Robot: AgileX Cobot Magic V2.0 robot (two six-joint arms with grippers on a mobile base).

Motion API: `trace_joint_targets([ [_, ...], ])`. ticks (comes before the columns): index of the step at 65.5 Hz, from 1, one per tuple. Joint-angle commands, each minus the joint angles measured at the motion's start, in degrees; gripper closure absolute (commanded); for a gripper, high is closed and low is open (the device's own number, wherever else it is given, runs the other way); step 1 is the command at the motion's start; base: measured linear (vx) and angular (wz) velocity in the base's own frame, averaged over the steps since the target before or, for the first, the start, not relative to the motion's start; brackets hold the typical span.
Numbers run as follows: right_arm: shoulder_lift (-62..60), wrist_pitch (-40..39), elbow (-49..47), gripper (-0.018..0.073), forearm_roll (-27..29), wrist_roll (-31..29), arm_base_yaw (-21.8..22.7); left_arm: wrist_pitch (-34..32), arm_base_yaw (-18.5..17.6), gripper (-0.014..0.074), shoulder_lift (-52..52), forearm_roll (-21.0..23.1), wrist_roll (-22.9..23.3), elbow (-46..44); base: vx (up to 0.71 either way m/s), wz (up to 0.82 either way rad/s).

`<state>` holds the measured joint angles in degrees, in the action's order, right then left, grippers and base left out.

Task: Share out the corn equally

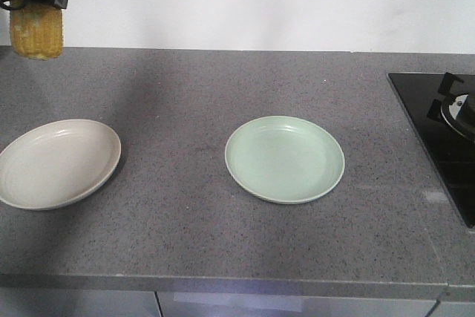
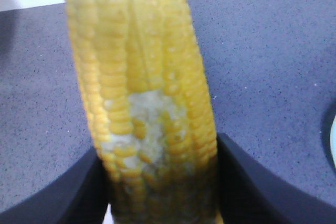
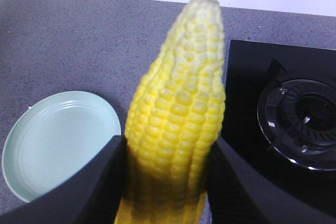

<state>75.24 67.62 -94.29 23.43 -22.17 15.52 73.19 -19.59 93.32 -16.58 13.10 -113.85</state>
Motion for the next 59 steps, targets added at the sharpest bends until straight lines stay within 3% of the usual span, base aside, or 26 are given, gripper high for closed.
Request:
trace_joint_targets([
  [1,-1.37,-3.43,-1.51,0.0387,1.33,-0.42,0.27,-1.89,0.04,0.0485,-2.38,-1.10,0.50,-1.31,0.09,-0.02],
  [59,-1.37,-3.48,-1.51,0.0387,1.33,-0.42,0.27,-1.89,0.04,0.0485,-2.38,-1.10,0.50,-1.31,0.07,-0.02],
])
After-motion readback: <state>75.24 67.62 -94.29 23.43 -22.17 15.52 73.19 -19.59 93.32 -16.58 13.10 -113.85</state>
